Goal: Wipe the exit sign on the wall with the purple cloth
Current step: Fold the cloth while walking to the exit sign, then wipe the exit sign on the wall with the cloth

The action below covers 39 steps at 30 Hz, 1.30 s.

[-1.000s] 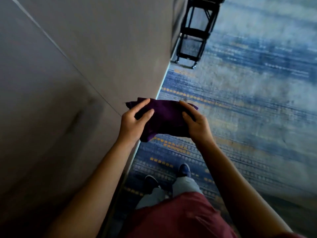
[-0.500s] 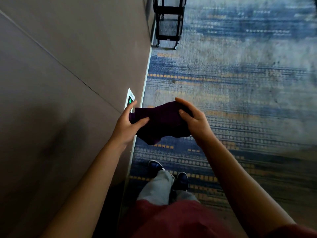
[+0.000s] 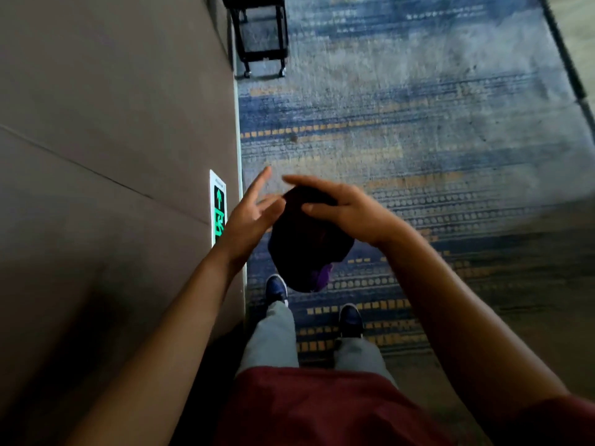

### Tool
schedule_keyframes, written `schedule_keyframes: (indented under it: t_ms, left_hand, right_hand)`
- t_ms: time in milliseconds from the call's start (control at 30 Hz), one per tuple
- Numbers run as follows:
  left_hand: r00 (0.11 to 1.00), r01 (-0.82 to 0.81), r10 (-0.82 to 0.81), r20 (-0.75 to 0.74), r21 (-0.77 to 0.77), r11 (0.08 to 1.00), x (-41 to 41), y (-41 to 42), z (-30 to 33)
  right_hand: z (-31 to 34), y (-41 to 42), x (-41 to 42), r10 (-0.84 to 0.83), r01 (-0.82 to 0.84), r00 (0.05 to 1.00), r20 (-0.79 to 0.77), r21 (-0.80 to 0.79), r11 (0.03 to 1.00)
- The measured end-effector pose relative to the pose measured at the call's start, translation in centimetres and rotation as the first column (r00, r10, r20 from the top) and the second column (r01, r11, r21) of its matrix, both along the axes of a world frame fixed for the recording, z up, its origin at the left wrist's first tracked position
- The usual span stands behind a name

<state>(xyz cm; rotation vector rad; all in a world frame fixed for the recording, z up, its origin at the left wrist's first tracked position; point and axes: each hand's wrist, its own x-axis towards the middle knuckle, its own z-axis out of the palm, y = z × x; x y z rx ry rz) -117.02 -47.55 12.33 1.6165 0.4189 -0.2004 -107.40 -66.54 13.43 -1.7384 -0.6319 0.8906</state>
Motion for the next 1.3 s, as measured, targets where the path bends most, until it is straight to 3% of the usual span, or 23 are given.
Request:
schedule_keyframes:
  t_ms: [100,233,333,567,767,967,1067,1200,1300]
  left_hand:
    - [0.994,0.105,-0.107,-0.038,-0.059,0.993,0.5,1.7,-1.8]
    - [0.993,0.061,-0.07,-0.092,-0.089,0.994,0.1,3.7,-5.0]
    - [0.993,0.039,-0.042,-0.108,-0.025,0.999,0.5,4.8,-7.5]
    - [0.978,0.168,-0.163,-0.127,0.026,0.986,1.4,4.1,-13.8]
    - [0.994,0.042,-0.039,-0.104,0.025,0.999,1.6,2.5,-22.0]
    - [0.989,-0.14,0.148,-0.028,0.188,0.972,3.4,3.2,-30.7]
    - [0.993,-0.101,0.113,-0.021,0.309,0.946,4.4,3.8,-34.3]
    - [0.999,0.033,-0.031,-0.012,0.404,0.914,5.9,5.2,-39.2]
    - [0.999,0.026,-0.043,0.03,0.437,0.899,6.7,5.5,-41.9]
  right_hand:
    - [-1.5,0.9,1.3,-0.045,0.048,0.998,-0.042,0.063,0.997]
    - [-4.9,2.9,1.7,-0.102,0.103,0.994,-0.026,0.058,0.993]
    - [-8.5,4.4,1.3,-0.218,0.22,0.975,-0.051,0.055,0.974]
    - [-19.1,4.5,0.5,-0.554,0.555,0.83,-0.064,0.002,0.832]
    - [-28.0,3.3,-0.1,-0.681,0.679,0.726,-0.098,-0.057,0.732]
    - [-37.0,4.9,1.3,-0.54,0.547,0.834,0.114,-0.043,0.836]
    - [-40.3,5.8,1.9,-0.448,0.454,0.874,0.186,0.01,0.891]
    - [-45.5,8.1,2.6,-0.334,0.323,0.939,0.086,0.124,0.938]
    - [-49.6,9.8,1.9,-0.318,0.315,0.948,-0.006,0.154,0.937]
